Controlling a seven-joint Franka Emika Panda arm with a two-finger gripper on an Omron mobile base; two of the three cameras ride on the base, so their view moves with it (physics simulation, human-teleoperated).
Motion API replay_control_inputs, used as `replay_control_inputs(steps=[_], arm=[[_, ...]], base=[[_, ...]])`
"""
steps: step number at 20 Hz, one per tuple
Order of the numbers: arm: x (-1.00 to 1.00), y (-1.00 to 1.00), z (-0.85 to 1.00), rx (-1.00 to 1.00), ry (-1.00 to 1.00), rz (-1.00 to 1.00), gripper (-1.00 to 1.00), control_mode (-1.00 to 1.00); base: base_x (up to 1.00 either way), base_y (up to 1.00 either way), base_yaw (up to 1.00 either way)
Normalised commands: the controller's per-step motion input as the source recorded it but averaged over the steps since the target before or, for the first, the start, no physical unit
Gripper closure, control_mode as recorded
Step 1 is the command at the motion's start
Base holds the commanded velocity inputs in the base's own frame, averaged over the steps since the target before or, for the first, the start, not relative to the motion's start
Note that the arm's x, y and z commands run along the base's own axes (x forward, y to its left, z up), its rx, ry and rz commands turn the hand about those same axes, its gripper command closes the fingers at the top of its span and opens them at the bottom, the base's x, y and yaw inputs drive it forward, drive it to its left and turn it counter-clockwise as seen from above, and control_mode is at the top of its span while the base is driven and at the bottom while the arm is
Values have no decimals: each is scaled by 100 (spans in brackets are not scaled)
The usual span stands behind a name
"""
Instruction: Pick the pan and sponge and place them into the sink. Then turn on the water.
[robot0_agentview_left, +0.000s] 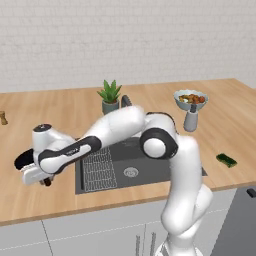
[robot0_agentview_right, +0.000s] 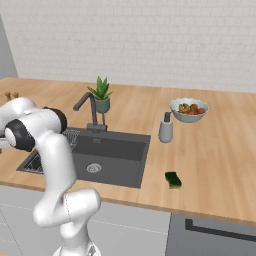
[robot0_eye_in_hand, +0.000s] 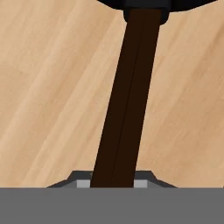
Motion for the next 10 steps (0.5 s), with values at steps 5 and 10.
replay_control_inputs(steps=[5,10], arm=[[0,-69,27,20,-5,17,100,-100],[0,-67,31,17,-2,19,100,-100]], base=[[0,0,0],[0,0,0]])
